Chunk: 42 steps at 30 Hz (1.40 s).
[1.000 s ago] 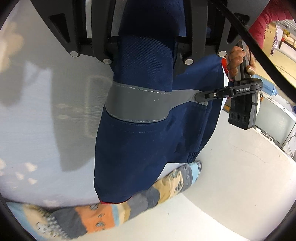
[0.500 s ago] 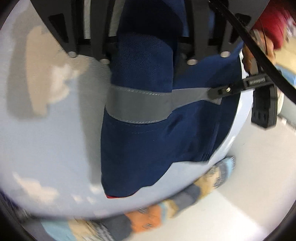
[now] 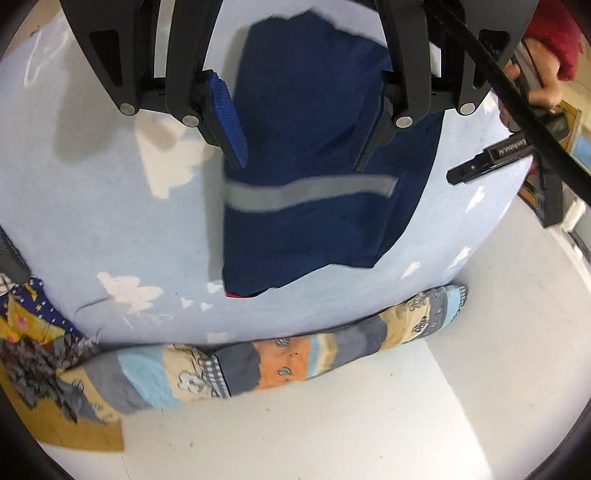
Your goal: Fold large clothes
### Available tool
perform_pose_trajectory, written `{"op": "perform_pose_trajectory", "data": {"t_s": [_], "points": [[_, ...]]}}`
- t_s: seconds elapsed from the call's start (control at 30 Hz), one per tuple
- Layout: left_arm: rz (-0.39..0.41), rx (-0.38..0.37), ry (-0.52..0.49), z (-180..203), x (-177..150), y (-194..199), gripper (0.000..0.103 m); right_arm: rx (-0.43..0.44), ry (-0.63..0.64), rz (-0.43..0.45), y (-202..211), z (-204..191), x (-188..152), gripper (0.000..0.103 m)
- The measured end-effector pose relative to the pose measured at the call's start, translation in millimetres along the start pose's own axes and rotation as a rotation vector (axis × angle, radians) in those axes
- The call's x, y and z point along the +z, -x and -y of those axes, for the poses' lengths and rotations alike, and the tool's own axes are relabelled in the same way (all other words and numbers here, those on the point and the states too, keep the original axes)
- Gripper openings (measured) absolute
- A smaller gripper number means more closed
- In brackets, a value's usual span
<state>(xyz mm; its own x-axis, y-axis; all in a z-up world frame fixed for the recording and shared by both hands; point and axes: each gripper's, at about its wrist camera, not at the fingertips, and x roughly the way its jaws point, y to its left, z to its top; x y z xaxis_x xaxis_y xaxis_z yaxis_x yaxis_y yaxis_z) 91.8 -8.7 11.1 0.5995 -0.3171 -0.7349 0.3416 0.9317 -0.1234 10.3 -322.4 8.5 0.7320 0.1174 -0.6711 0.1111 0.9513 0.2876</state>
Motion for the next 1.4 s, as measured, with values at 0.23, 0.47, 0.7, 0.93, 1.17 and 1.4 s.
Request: {"op": "perform_pose_trajectory", "data": {"t_s": [0.23,0.47,0.7,0.93,1.17,1.4], "points": [[0.004,0.100,-0.169,63.6,-66.3,-1.5,0.081,-0.072,0.085,-0.089,-14.7,-33.8,-65.6,0.033],[-0.150,0.108,-0.113,55.1,-88.1,-58.3,0.101,-0.061,0.013,-0.238,-51.8,-17.2,-81.7,0.034],[0.014,0.106,-0.135,61.2,-43.7,-3.0,0.091,-0.045,0.037,-0.081,-0.8,-19.7,-19.0,0.034],[0.001,0.108,-0.166,76.9,55.1,-63.3,0.090,-0.025,0.033,-0.084,-64.8,-2.5,96.0,0.034],[-0.147,0.137,-0.083,59.5,92.1,-168.2,0.086,-0.075,-0.023,-0.197,-177.0,10.8,138.3,0.034],[-0.204,0.113,-0.039,48.5,87.5,-210.4,0.094,-0.118,-0.017,-0.316,-232.7,20.0,117.8,0.034]]}}
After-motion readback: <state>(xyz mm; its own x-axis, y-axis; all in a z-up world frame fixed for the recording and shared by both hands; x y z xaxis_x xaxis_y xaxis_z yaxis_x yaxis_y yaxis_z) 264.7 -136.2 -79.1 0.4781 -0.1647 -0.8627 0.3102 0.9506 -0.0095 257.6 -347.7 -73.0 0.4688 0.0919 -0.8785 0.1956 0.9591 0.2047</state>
